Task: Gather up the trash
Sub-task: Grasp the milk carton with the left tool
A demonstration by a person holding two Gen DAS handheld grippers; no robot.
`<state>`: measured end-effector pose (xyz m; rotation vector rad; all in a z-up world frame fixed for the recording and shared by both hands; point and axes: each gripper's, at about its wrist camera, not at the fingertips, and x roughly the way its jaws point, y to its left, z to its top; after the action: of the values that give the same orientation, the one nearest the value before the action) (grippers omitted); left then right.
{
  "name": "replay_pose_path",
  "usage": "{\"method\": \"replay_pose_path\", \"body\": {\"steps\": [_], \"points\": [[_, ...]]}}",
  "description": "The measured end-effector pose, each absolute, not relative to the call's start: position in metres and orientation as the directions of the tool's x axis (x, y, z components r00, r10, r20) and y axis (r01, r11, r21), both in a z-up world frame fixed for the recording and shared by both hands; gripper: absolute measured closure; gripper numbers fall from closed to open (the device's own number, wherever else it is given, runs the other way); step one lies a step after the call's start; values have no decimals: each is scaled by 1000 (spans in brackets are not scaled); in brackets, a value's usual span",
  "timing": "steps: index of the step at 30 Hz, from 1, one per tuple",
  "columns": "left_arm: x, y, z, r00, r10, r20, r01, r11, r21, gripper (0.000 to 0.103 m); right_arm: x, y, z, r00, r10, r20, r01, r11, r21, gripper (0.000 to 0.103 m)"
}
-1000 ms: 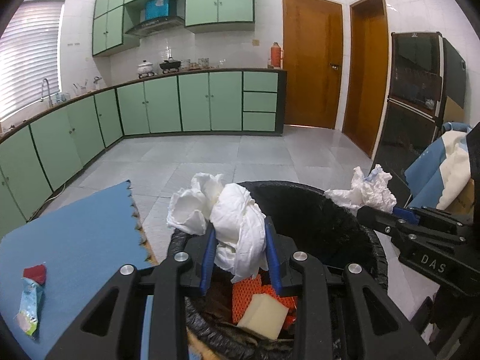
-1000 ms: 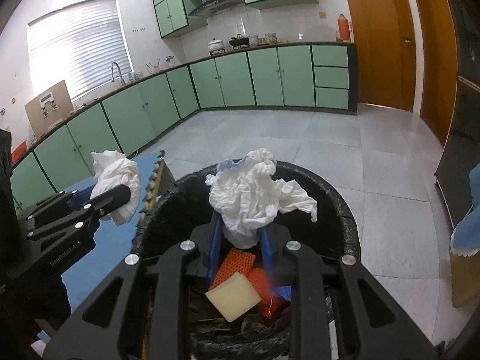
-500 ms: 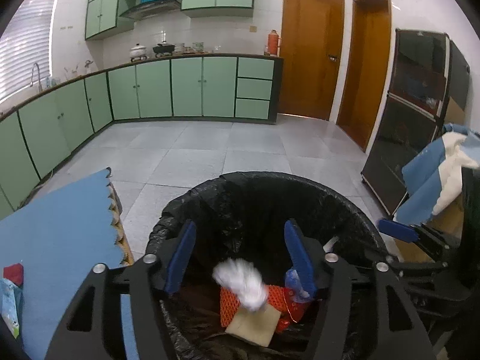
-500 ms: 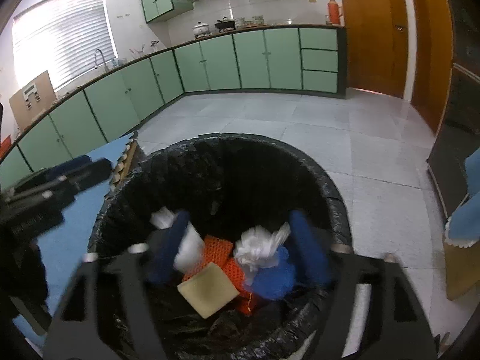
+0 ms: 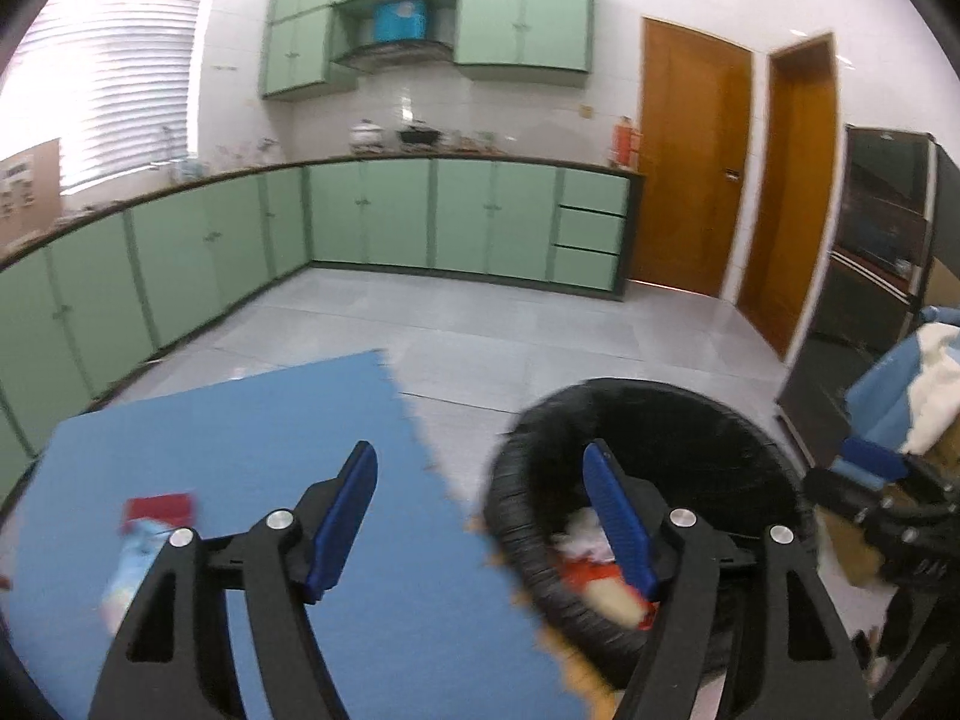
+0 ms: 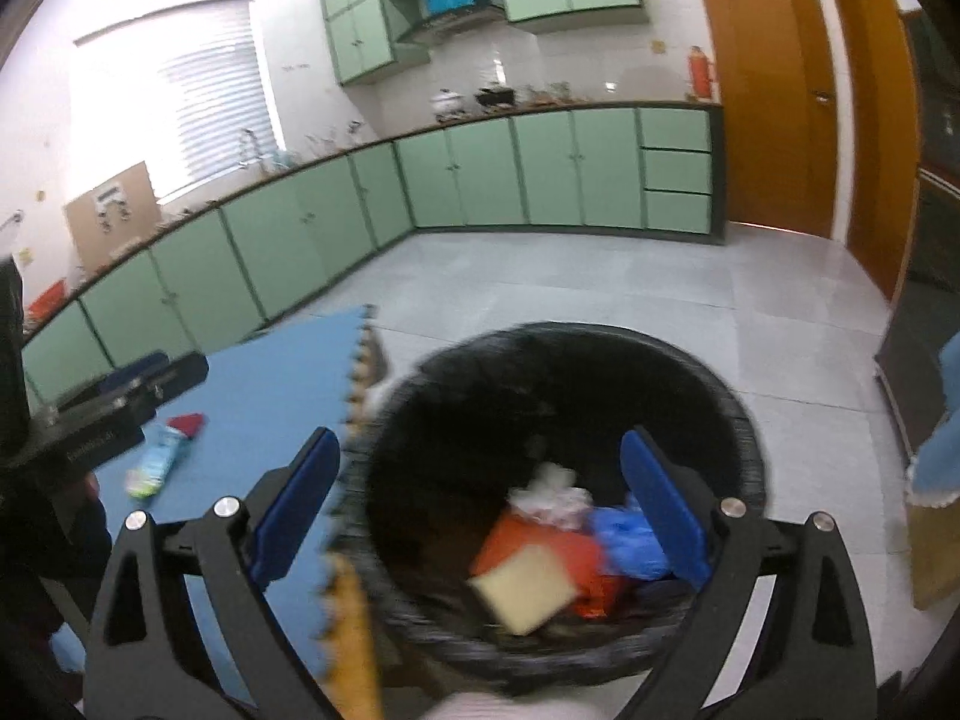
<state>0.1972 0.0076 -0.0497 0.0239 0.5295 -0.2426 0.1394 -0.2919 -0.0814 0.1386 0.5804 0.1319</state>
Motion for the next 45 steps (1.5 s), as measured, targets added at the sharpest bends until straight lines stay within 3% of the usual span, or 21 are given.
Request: {"method": "replay_pose_path", "body": {"steps": [13,25,42,45], "points": [[160,171,-88,829,105,-549,-85,994,62,30,165,-145,-92,772,338,-538,-295,941,166,11],[182,206,-143,762,89,-642,-88,996,35,30,194,-82,-127,717,368,-592,-354,924,145,11],[240,206,-183,638,131,-759,-101,991,85,30,215,-85,-152,691,341,-638,-333,933,137,11],[246,208,-185,627,121,-770,-105,992,70,46,218,-84,-155,685,338,-645,-338,932,131,11]]}}
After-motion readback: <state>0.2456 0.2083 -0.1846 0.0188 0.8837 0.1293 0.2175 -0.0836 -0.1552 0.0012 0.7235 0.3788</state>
